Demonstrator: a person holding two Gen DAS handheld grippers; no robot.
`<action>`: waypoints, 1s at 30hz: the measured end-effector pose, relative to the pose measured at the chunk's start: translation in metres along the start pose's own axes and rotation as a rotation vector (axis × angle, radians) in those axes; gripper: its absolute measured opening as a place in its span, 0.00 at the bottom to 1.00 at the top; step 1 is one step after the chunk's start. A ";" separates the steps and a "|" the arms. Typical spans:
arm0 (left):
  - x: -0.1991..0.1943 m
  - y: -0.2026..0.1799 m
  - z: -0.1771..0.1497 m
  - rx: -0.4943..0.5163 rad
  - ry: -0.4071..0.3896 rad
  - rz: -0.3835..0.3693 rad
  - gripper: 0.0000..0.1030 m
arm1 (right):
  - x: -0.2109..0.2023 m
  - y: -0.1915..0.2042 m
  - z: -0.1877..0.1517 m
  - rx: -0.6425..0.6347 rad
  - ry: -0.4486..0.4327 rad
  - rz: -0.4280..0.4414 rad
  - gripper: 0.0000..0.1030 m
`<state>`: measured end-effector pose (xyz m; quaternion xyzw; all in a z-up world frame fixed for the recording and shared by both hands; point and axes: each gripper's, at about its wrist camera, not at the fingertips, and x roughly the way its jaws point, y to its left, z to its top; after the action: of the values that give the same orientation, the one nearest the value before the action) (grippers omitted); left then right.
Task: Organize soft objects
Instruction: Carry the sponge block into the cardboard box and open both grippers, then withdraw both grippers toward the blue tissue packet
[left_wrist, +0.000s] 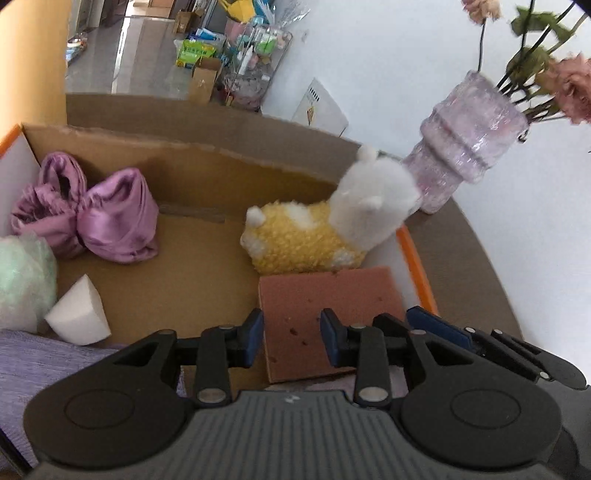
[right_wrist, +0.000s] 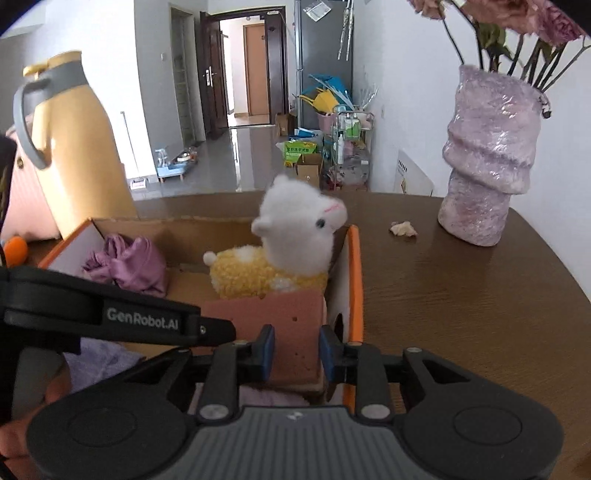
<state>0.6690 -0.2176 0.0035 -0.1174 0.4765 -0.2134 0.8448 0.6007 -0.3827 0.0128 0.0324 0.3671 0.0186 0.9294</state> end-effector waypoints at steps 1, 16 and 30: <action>-0.003 -0.002 0.001 -0.001 -0.004 0.000 0.35 | -0.007 -0.001 0.003 -0.001 -0.013 0.006 0.28; -0.200 0.009 -0.037 0.214 -0.336 0.246 0.91 | -0.172 0.004 0.014 -0.063 -0.232 0.064 0.64; -0.292 0.001 -0.124 0.318 -0.667 0.328 1.00 | -0.237 0.035 -0.038 -0.107 -0.488 0.050 0.92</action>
<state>0.4301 -0.0783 0.1590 0.0297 0.1496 -0.0969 0.9835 0.4009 -0.3601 0.1491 -0.0044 0.1293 0.0527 0.9902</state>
